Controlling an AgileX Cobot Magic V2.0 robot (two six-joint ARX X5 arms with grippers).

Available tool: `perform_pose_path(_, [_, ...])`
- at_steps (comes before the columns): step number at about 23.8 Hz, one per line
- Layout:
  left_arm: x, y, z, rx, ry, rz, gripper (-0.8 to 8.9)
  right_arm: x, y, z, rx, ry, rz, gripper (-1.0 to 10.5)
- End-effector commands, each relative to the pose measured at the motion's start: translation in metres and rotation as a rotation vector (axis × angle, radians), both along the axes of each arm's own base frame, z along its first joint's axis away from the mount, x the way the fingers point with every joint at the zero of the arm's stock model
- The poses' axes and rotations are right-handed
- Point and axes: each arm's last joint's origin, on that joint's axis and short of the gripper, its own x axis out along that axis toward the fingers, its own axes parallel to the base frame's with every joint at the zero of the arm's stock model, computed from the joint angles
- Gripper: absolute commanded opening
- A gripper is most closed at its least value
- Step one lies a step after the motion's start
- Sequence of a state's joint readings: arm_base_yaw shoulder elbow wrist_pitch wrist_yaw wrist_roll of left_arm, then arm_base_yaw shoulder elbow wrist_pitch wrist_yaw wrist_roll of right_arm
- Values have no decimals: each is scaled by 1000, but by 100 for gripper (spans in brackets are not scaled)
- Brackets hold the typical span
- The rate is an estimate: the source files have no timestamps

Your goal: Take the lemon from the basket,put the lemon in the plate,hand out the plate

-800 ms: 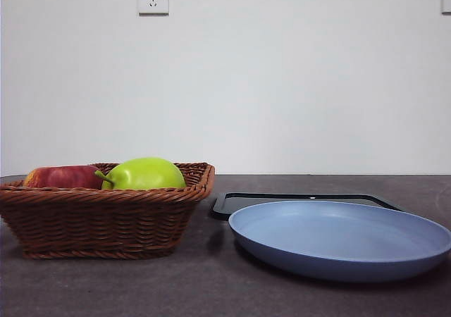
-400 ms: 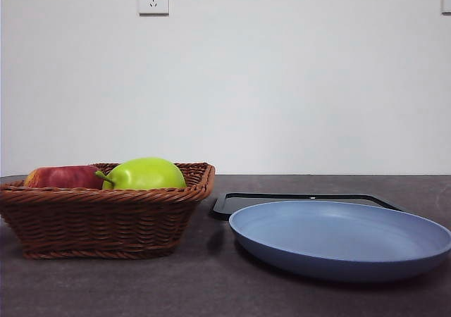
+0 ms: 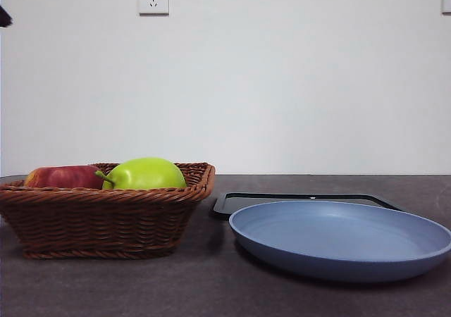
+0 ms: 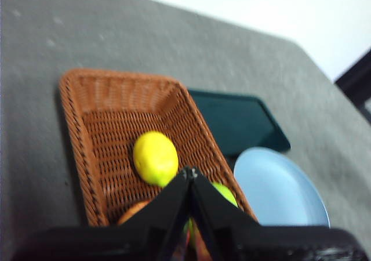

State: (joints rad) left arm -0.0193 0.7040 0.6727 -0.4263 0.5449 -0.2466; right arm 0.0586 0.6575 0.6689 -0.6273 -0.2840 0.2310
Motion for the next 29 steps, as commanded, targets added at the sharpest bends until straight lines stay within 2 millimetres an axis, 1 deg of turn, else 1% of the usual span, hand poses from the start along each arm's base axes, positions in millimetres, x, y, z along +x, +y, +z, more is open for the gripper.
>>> perform_pose_path(1, [6,-6,10,58,0,-69,6,7,2,3,-60,36,93,4])
perform_pose_path(4, [14,-12,15,72,44,-111,6,15,5,0,-56,88,157,20])
perform_pose_path(7, [20,-20,16,72,56,-160,12,24,8,-8,-51,150,173,117])
perform_pose_path(8, [19,-22,16,72,56,-174,41,26,9,-11,-47,170,172,160])
perform_pose_path(11, [18,-26,16,73,55,-195,287,34,9,-18,-42,224,169,248])
perform_pose_path(12, [18,-27,16,70,58,-198,319,36,10,-20,-43,242,173,249])
perform_pose_path(14, [18,-28,16,65,62,-204,326,44,12,-28,-51,285,177,249])
perform_pose_path(17, [17,-31,16,65,61,-219,326,65,14,-45,-66,347,152,246])
perform_pose_path(19, [17,-32,16,65,61,-227,326,79,17,-62,-55,409,155,245])
perform_pose_path(22, [16,-33,16,65,62,-232,326,95,22,-88,-60,512,170,245])
perform_pose_path(24, [16,-33,16,65,62,-232,326,102,26,-102,-44,556,191,243])
perform_pose_path(26, [16,-33,16,66,62,-232,326,107,31,-111,-25,570,221,215])
perform_pose_path(29, [16,-33,16,66,62,-232,326,109,33,-115,-25,579,214,121])
